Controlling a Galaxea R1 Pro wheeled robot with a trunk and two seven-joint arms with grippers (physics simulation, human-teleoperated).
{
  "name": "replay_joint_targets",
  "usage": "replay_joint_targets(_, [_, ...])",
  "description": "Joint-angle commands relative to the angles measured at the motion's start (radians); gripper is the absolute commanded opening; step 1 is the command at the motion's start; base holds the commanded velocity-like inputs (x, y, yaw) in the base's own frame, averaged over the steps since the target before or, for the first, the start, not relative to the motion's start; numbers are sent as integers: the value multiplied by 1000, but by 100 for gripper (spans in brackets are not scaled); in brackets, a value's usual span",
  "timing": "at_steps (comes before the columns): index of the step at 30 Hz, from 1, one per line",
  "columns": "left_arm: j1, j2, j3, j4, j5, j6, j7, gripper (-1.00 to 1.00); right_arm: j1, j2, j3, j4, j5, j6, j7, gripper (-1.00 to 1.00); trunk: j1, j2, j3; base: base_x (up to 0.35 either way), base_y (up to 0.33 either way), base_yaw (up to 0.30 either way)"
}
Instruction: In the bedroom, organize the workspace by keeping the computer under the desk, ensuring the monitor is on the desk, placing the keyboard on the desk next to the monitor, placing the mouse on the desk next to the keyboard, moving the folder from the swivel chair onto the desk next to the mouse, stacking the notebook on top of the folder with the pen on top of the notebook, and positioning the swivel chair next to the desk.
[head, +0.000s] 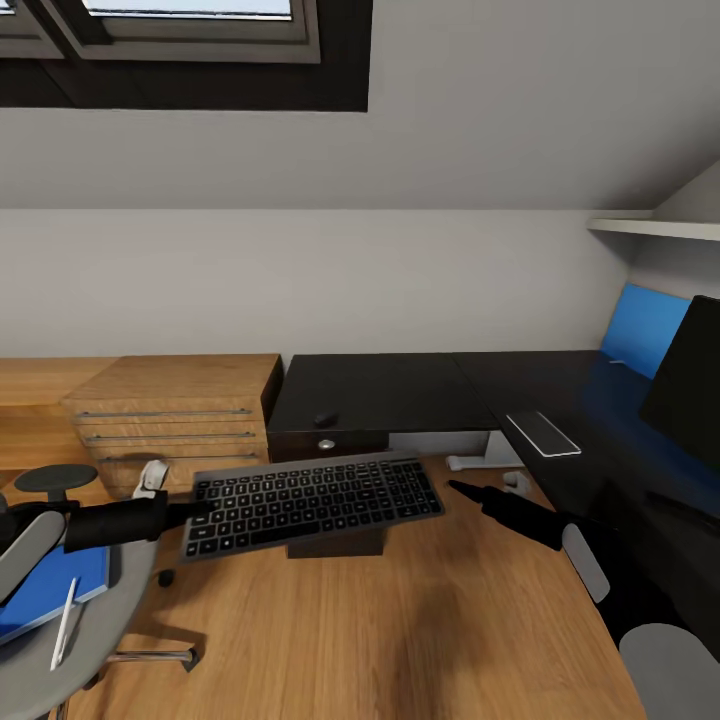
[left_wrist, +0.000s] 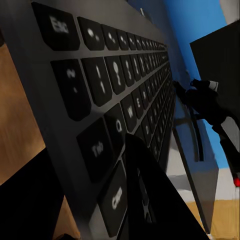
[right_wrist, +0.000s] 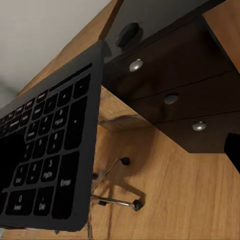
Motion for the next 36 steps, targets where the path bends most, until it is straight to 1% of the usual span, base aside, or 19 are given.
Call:
replay_joint_targets(1, [-1, -2, -1, 0, -1, 2, -12, -100, 0, 0, -1, 0, -5, 8, 5, 100, 0, -1, -1, 0, 0, 0])
replay_joint_targets(6, [-1, -9, -2, 0, -1, 2, -30, -100, -1, 0, -1, 2, -5, 10, 35, 100, 0, -1, -1, 0, 0, 0])
replay_joint_targets(11, [-1, -20, -4, 0, -1, 2, -32, -100, 0, 0, -2, 17, -5, 10, 41, 100, 0, -1, -1, 0, 0, 0])
replay_joint_targets(15, [-1, -22, -5, 0, -1, 2, -33, -100, -1, 2, -1, 22, -5, 10, 45, 100, 0, -1, -1, 0, 0, 0])
replay_joint_targets(19, [-1, -24, -6, -2, -1, 2, -33, -100, -1, 4, 1, 39, -4, 9, 84, 100, 0, -1, -1, 0, 0, 0])
replay_joint_targets(21, [-1, -24, -6, -3, -1, 2, -33, -100, -1, 5, 2, 44, -4, 9, 92, 100, 0, -1, -1, 0, 0, 0])
replay_joint_targets(29, [-1, -39, -8, -3, -3, 1, -32, -100, -1, 14, 3, 50, -4, 10, 109, 100, 0, -1, -1, 0, 0, 0])
replay_joint_targets(36, [-1, -42, -11, -4, -14, -1, -30, -100, -1, 14, 3, 52, -5, 12, 117, 100, 0, -1, -1, 0, 0, 0])
